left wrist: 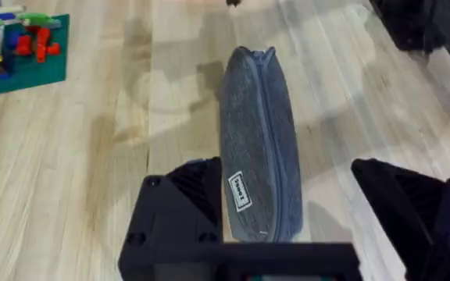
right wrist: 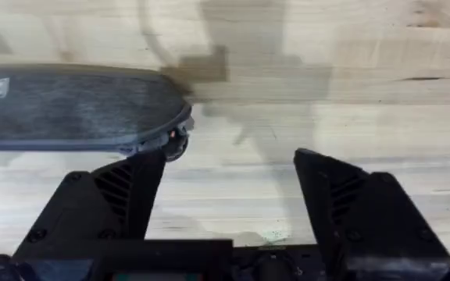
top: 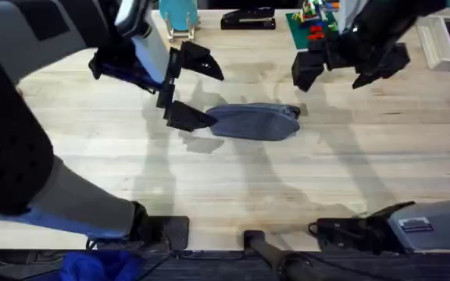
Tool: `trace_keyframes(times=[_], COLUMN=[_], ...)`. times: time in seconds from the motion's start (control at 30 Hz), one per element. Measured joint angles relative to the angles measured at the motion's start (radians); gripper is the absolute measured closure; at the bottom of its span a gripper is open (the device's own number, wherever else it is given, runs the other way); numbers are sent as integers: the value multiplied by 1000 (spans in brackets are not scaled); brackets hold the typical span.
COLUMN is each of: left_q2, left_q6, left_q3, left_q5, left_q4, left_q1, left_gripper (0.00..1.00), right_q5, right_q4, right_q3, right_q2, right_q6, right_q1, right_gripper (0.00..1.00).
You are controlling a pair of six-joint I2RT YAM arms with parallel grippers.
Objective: Unzip the bag, pick up the pens from the table one at a time and place them inside, then zip the bag closed.
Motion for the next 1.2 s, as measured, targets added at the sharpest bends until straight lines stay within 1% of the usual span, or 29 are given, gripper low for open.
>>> trace_keyframes(times=[0.17,0.37,0.57,0.67,0.77,0.93,1.1,1.2], left_q2=[-29,-39,-39,-39,-39,-39,-39,-39], left_q6=[-110,-246,-423,-473,-508,-572,-597,-603], left_q3=[51,115,126,126,126,126,126,126], left_q5=[-89,-204,-298,-322,-335,-339,-294,-277], left_q4=[-1,3,95,117,132,159,159,162], left_q1=[-70,-166,-254,-283,-299,-301,-301,-301], left_gripper=[6,4,4,4,4,4,4,4], right_q5=[-18,-76,-132,-147,-157,-175,-196,-199], right_q4=[-1,-5,-29,-48,-72,-117,-128,-129], right_q3=[0,0,0,0,0,0,0,1], right_q2=[-51,-109,-156,-178,-200,-250,-311,-332], right_q6=[4,7,3,2,-2,-11,-21,-30], right_q1=[0,0,0,0,-2,-36,-82,-94], right_gripper=[4,5,5,6,5,6,5,6])
